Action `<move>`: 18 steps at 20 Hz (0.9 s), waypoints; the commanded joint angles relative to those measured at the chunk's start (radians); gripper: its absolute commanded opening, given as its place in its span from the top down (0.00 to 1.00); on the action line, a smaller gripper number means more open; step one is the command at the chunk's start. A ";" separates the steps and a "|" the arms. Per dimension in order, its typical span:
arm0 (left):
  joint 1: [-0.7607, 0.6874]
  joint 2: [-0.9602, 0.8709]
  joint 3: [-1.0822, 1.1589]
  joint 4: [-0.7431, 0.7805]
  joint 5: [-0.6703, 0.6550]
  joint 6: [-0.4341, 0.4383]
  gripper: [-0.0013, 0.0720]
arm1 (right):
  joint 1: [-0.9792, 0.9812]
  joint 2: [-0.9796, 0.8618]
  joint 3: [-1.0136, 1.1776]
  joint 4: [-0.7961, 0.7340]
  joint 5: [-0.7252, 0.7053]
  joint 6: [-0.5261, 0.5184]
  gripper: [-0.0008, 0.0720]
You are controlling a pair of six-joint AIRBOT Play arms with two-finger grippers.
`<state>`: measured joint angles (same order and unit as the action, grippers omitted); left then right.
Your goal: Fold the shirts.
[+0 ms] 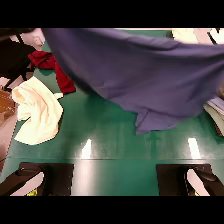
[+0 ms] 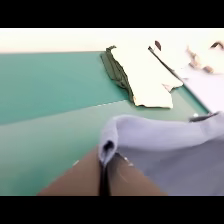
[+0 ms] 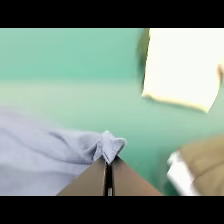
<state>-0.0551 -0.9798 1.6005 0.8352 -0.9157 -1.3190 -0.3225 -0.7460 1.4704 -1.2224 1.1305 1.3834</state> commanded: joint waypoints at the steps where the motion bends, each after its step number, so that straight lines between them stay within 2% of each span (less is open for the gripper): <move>1: 0.000 0.074 0.189 0.211 -0.182 -0.109 0.96 | -0.071 0.110 0.134 0.018 0.026 -0.005 0.96; 4: 0.000 0.114 0.325 0.297 -0.278 -0.150 0.96 | -0.112 0.142 0.274 0.015 0.052 -0.005 0.96; 7: 0.000 0.129 0.439 0.331 -0.334 -0.151 0.96 | -0.112 0.113 0.410 0.019 0.084 0.009 0.96; 11: 0.000 0.098 0.388 0.406 -0.348 -0.149 0.96 | -0.111 -0.079 0.475 0.186 0.286 0.023 0.96; 13: 0.000 0.022 0.263 0.389 -0.311 -0.127 0.96 | -0.105 -0.218 0.398 0.285 0.345 0.021 0.96; 15: 0.000 -0.074 0.143 0.357 -0.228 -0.104 0.96 | -0.050 -0.370 0.322 0.278 0.340 0.000 0.96; 18: -0.002 -0.280 0.024 0.207 -0.069 -0.032 0.96 | 0.030 -0.660 0.299 0.277 0.330 -0.059 0.96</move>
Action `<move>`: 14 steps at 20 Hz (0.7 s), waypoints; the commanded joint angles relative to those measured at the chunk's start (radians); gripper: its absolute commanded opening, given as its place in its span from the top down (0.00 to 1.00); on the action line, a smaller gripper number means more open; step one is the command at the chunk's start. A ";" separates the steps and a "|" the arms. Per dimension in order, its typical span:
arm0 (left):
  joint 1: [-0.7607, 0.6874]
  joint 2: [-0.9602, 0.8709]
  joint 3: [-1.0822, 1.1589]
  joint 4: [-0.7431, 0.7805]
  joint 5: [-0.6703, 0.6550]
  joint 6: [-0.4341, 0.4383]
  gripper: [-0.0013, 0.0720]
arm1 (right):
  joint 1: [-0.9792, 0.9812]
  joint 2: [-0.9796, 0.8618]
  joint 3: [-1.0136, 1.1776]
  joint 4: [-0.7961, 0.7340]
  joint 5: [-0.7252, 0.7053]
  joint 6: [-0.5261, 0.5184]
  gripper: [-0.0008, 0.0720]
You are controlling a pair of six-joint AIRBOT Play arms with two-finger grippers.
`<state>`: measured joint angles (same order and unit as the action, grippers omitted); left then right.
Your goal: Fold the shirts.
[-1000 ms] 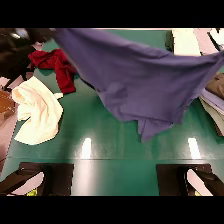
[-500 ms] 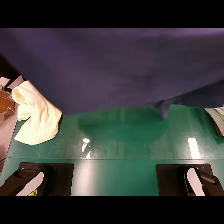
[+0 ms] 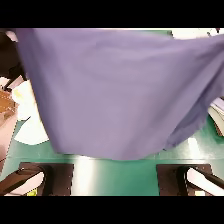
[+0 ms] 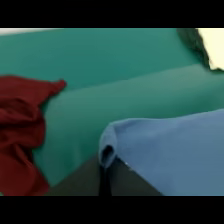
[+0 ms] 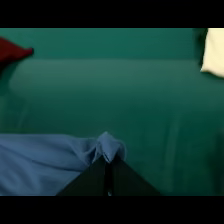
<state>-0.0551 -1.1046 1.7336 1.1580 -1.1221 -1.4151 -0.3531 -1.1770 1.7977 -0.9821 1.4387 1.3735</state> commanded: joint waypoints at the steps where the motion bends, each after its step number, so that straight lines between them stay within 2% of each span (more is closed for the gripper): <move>1: -0.010 -0.232 -0.112 -0.131 0.186 0.073 0.96 | 0.078 -0.328 0.000 0.039 -0.002 -0.051 0.96; 5: -0.026 -0.415 -0.112 -0.192 0.352 0.074 0.96 | 0.108 -0.592 0.182 0.036 -0.087 -0.028 0.96; 8: -0.027 -0.459 -0.111 -0.225 0.404 0.092 0.96 | 0.107 -0.677 0.281 0.006 -0.134 0.003 0.96; 10: -0.027 -0.471 -0.111 -0.231 0.423 0.116 0.96 | 0.106 -0.674 0.252 -0.044 -0.194 0.006 0.96; 12: -0.027 -0.495 -0.112 -0.230 0.347 0.133 0.96 | 0.106 -0.663 0.186 -0.041 -0.144 0.005 0.96; 14: -0.026 -0.532 -0.118 -0.204 0.194 0.138 0.96 | 0.114 -0.647 0.109 -0.044 -0.048 -0.009 0.96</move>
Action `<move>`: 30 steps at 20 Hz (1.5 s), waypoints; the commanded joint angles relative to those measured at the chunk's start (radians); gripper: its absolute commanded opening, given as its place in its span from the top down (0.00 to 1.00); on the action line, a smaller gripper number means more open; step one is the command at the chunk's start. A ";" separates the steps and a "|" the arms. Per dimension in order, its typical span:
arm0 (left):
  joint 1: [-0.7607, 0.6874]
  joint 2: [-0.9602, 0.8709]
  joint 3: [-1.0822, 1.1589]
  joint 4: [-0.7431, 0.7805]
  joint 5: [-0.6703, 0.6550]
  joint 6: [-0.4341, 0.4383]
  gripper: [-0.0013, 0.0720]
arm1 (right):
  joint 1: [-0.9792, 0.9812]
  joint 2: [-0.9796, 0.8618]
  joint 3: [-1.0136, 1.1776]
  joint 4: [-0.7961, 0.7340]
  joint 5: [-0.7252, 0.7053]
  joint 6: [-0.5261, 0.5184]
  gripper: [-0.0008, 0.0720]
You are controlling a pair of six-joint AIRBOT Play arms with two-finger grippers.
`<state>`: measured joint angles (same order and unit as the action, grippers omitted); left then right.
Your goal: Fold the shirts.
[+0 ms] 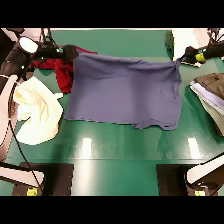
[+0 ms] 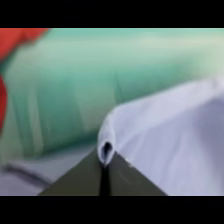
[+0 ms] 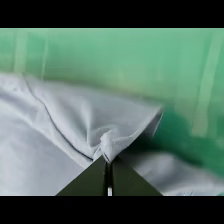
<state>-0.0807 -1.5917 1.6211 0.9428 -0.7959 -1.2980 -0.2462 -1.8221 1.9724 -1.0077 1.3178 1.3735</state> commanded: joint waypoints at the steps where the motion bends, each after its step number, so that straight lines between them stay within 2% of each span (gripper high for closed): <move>1: -0.001 -0.064 -0.021 0.050 -0.190 0.006 0.96 | 0.017 0.012 -0.112 -0.040 0.095 -0.010 0.96; 3: -0.001 -0.080 -0.091 0.172 -0.232 -0.068 0.96 | 0.031 0.042 -0.196 -0.113 0.138 -0.001 0.96; 5: 0.000 -0.080 -0.179 0.243 -0.212 -0.101 0.96 | 0.040 0.083 -0.289 -0.177 0.139 0.007 0.96; 8: -0.001 -0.080 -0.252 0.254 -0.138 -0.120 0.96 | 0.033 0.121 -0.413 -0.232 0.108 0.011 0.96; 13: 0.006 -0.080 -0.254 0.252 0.008 -0.169 0.95 | 0.025 0.121 -0.534 -0.213 0.087 -0.011 0.95; 14: 0.006 -0.080 -0.254 0.244 0.027 -0.169 0.87 | 0.022 0.125 -0.534 -0.209 0.087 -0.011 0.81; 15: 0.006 -0.080 -0.253 0.242 0.038 -0.177 0.39 | 0.010 0.139 -0.535 -0.180 0.087 -0.019 0.64; 16: 0.010 -0.079 -0.250 0.242 0.031 -0.198 0.17 | -0.012 0.165 -0.535 -0.129 0.088 -0.038 0.58; 20: 0.076 -0.052 -0.203 0.239 -0.053 -0.195 0.17 | -0.128 0.332 -0.570 -0.084 0.141 -0.039 0.57; 22: 0.149 -0.007 -0.198 0.240 -0.140 -0.186 0.17 | -0.200 0.422 -0.670 -0.077 0.161 -0.041 0.35; 24: 0.227 0.008 -0.201 0.222 -0.335 -0.142 0.17 | -0.296 0.491 -0.806 0.031 0.160 -0.095 0.34; 25: 0.256 0.011 -0.219 0.179 -0.445 -0.097 0.28 | -0.350 0.515 -0.875 0.119 0.159 -0.133 0.33; 26: 0.275 0.013 -0.249 0.129 -0.534 -0.053 0.32 | -0.407 0.536 -0.947 0.206 0.159 -0.170 0.33; 27: 0.285 0.013 -0.289 0.087 -0.599 -0.024 0.33 | -0.452 0.555 -1.012 0.263 0.161 -0.197 0.33; 30: 0.284 0.013 -0.433 0.083 -0.645 0.023 0.32 | -0.503 0.602 -1.145 0.276 0.166 -0.234 0.33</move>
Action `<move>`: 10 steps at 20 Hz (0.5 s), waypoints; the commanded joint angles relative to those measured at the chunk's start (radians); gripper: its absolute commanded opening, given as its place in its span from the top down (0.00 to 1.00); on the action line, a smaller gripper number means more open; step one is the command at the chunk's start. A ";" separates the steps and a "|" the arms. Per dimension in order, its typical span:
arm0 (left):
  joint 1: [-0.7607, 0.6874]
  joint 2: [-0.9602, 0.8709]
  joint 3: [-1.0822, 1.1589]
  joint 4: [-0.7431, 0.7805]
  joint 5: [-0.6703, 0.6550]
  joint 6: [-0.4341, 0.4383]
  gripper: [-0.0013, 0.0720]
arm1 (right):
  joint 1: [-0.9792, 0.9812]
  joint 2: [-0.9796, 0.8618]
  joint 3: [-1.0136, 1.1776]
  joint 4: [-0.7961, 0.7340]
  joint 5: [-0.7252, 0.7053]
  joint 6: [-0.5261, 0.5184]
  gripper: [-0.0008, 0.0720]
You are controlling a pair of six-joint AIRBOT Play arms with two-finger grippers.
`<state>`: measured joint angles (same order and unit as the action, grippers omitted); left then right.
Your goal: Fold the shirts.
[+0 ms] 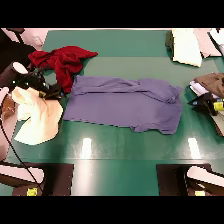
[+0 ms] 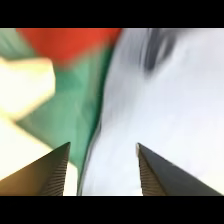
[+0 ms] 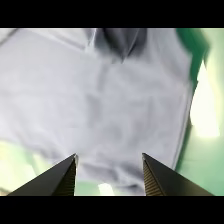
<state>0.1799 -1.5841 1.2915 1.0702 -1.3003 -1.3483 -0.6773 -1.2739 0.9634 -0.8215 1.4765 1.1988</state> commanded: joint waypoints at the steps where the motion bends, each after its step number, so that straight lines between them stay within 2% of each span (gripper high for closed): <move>1: 0.023 0.005 -0.147 -0.033 -0.113 0.086 0.32 | -0.071 0.074 -0.171 0.092 -0.012 -0.064 0.33; 4: 0.023 0.005 -0.223 -0.004 -0.053 0.109 0.32 | -0.052 0.115 -0.217 0.083 -0.030 -0.076 0.33; 10: 0.023 0.005 -0.245 -0.019 -0.051 0.126 0.32 | -0.053 0.140 -0.217 0.077 -0.037 -0.073 0.34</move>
<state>0.2024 -1.5757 1.0698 1.0302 -1.3724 -1.2369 -0.7292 -1.1446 0.7563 -0.7471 1.4437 1.1294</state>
